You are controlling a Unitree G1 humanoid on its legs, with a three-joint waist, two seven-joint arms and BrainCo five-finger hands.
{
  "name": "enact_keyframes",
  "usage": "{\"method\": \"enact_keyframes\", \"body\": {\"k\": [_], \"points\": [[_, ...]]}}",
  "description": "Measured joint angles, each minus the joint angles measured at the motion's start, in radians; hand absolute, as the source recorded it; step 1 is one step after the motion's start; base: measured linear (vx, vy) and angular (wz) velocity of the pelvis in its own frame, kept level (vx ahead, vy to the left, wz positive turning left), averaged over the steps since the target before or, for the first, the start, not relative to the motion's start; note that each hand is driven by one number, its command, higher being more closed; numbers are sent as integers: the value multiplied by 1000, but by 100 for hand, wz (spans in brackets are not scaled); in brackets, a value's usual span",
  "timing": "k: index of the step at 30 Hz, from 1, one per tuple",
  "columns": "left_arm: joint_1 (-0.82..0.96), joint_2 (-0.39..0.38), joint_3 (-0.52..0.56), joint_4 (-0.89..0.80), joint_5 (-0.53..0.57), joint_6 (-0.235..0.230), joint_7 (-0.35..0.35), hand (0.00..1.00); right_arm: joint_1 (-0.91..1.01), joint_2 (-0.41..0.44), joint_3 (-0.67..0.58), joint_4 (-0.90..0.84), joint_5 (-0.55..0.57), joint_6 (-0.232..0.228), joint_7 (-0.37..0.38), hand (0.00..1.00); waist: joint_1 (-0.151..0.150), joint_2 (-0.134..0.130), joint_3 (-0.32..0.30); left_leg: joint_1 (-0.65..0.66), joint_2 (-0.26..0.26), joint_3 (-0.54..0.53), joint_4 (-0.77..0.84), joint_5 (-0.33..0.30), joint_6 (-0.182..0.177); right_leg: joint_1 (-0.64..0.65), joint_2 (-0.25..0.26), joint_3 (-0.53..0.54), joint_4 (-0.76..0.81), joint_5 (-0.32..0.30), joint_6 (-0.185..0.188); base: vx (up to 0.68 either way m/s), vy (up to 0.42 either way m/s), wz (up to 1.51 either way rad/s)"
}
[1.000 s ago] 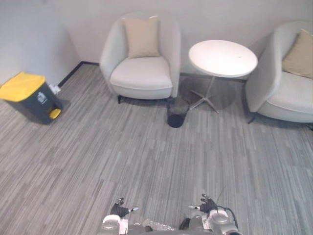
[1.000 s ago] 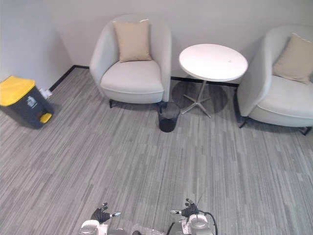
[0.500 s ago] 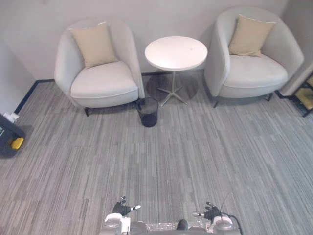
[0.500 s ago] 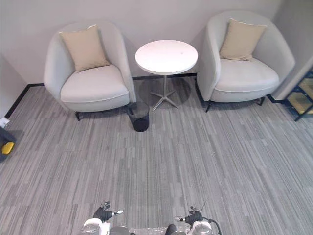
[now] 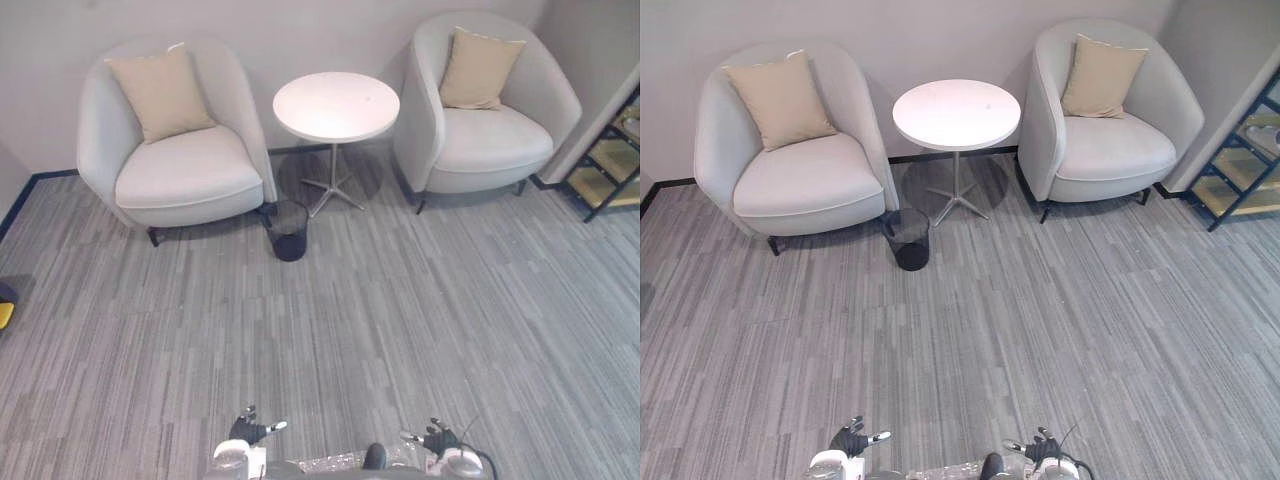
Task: Organize the slippers on the shoe rack
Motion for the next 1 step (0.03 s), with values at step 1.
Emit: {"method": "enact_keyframes", "body": {"k": [1], "points": [[0, 0, 0, 0, -1, 0, 0, 0, 0, 0, 0, 1, 8, 0, 3, 0, 0, -1, 0, -2, -4, -4, 0, 2, 4, 3, -3, -2, -1, 0, 0, 0, 0, 0]]}}
